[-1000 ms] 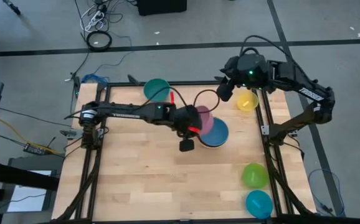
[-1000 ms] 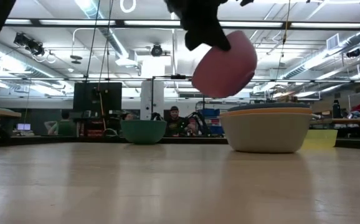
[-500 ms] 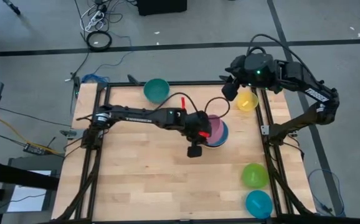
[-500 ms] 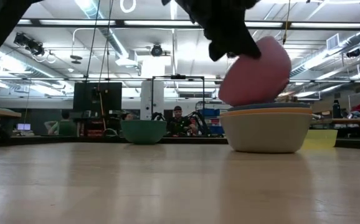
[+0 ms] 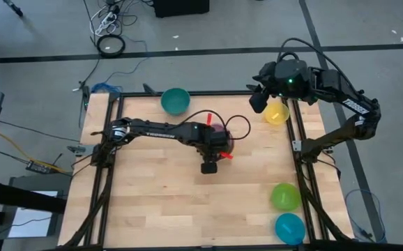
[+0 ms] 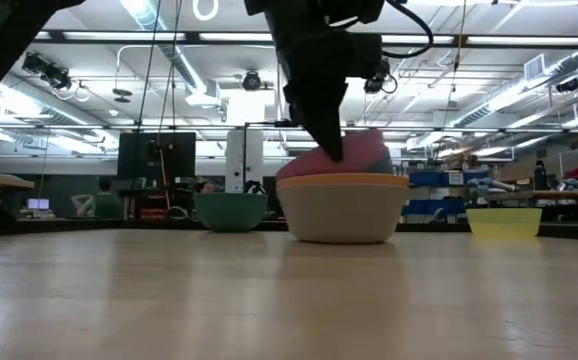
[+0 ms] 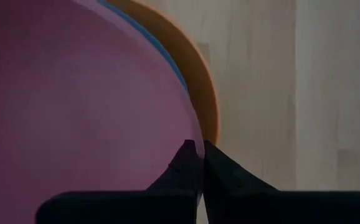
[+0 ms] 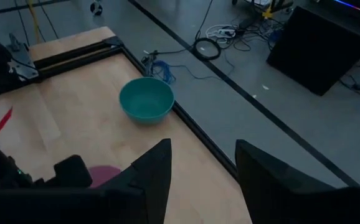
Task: Nest bowls inside each other
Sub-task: Stack the pink bowl on the blue bowl
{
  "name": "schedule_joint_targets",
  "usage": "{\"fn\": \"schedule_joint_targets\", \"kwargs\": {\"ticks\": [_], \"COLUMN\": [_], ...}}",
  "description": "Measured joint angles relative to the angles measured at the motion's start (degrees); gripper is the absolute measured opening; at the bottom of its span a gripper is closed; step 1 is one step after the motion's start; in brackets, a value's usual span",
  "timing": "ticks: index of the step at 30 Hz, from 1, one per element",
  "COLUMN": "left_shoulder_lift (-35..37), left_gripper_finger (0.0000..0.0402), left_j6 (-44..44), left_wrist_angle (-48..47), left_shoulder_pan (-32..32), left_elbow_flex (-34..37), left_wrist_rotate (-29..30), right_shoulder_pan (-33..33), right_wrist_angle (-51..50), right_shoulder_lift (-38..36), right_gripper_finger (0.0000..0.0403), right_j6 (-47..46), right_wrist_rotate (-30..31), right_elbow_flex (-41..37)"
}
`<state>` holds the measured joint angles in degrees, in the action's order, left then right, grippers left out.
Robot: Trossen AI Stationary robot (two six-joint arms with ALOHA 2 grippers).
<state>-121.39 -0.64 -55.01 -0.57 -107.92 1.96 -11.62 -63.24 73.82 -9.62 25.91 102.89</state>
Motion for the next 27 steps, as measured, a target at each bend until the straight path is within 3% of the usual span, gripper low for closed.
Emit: {"fn": "schedule_joint_targets", "kwargs": {"ticks": [8,17,27], "left_shoulder_lift": [0.85,2.85,2.85], "left_gripper_finger": [0.0014,0.002,0.0022], "left_j6": [-0.45,1.82,1.94], "left_wrist_angle": [-2.05,4.87,-0.54], "left_shoulder_pan": [-0.6,-1.01,-0.94], "left_elbow_flex": [0.15,0.17,0.48], "left_wrist_rotate": [1.66,3.37,3.2], "right_shoulder_pan": [0.35,0.35,0.35], "right_wrist_angle": [-0.51,-0.96,-1.16], "right_shoulder_lift": [0.0,0.02,0.02], "right_gripper_finger": [0.0164,0.0164,0.0164], "right_j6": [-0.7,-0.72,-0.81], "right_wrist_rotate": [0.0,0.0,0.0], "right_elbow_flex": [0.0,0.0,0.0]}}
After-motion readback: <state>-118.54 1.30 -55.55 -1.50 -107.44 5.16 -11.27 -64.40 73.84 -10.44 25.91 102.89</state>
